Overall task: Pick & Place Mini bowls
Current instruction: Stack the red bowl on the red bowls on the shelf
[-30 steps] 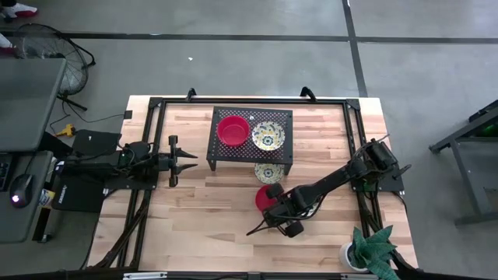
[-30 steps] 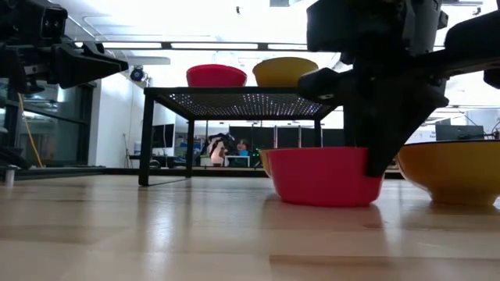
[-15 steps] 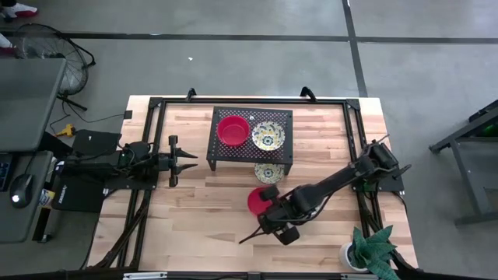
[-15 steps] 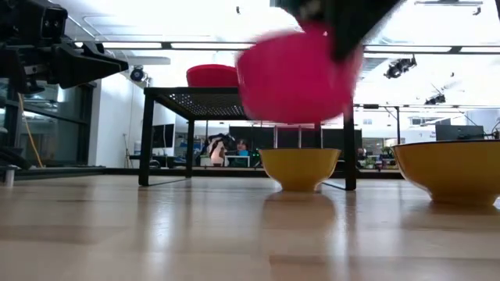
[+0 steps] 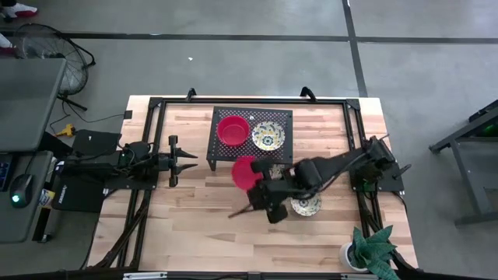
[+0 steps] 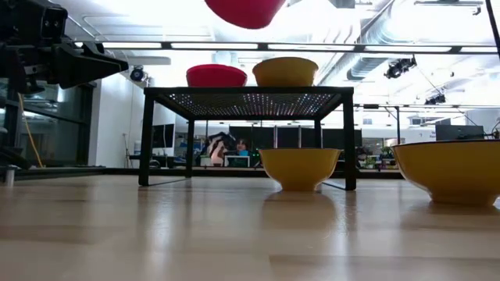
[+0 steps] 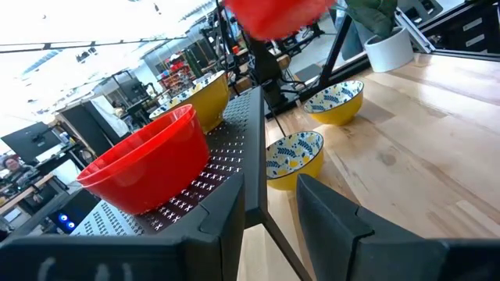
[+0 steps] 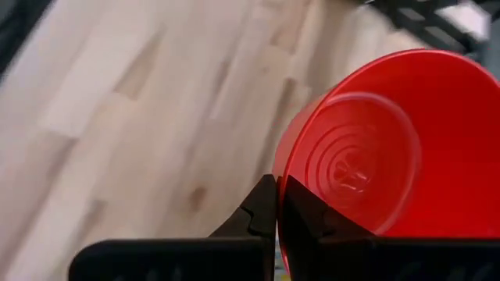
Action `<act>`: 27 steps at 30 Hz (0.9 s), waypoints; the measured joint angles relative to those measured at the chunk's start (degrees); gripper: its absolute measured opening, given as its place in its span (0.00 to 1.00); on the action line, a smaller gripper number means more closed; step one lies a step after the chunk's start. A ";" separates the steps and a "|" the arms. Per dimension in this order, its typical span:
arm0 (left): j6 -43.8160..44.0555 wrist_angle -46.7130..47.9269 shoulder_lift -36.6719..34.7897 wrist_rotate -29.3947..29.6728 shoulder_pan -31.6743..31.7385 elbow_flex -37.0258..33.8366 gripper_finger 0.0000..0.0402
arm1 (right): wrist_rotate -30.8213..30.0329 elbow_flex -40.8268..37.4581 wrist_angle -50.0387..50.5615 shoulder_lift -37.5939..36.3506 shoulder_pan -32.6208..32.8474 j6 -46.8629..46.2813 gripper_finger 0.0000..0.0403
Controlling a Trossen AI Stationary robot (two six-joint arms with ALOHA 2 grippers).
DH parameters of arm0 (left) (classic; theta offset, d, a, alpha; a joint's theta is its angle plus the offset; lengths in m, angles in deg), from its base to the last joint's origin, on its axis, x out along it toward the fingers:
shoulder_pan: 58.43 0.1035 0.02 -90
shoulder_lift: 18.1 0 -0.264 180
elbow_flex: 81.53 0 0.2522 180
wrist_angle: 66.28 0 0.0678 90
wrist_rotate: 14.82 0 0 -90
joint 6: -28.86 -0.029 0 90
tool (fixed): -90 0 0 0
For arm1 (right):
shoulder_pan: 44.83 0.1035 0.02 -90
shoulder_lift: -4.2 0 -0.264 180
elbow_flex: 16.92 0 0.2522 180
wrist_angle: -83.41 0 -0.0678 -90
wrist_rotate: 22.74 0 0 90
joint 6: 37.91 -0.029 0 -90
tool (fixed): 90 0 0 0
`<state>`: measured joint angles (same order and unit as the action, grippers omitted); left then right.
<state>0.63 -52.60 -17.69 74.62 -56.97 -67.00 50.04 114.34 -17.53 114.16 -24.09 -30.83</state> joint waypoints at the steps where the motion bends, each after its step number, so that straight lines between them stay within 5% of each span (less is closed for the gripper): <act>1: 0.00 0.00 -0.01 0.00 0.01 0.00 0.28 | -0.45 0.79 -0.01 0.00 -0.77 0.95 0.00; 11: 0.00 0.00 0.00 0.00 0.01 0.00 0.28 | -1.41 7.05 -0.45 0.00 -9.73 11.31 0.00; 19: 0.00 -0.02 0.00 0.00 -0.01 0.00 0.28 | 7.34 7.34 -0.91 0.56 -18.46 25.98 0.00; 27: 0.00 -0.01 -0.01 0.00 0.01 0.00 0.28 | 9.72 7.27 -0.88 1.22 -23.49 41.58 0.00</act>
<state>0.63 -52.60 -17.70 74.62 -56.96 -67.00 59.76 121.61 -18.41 115.38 -47.57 10.75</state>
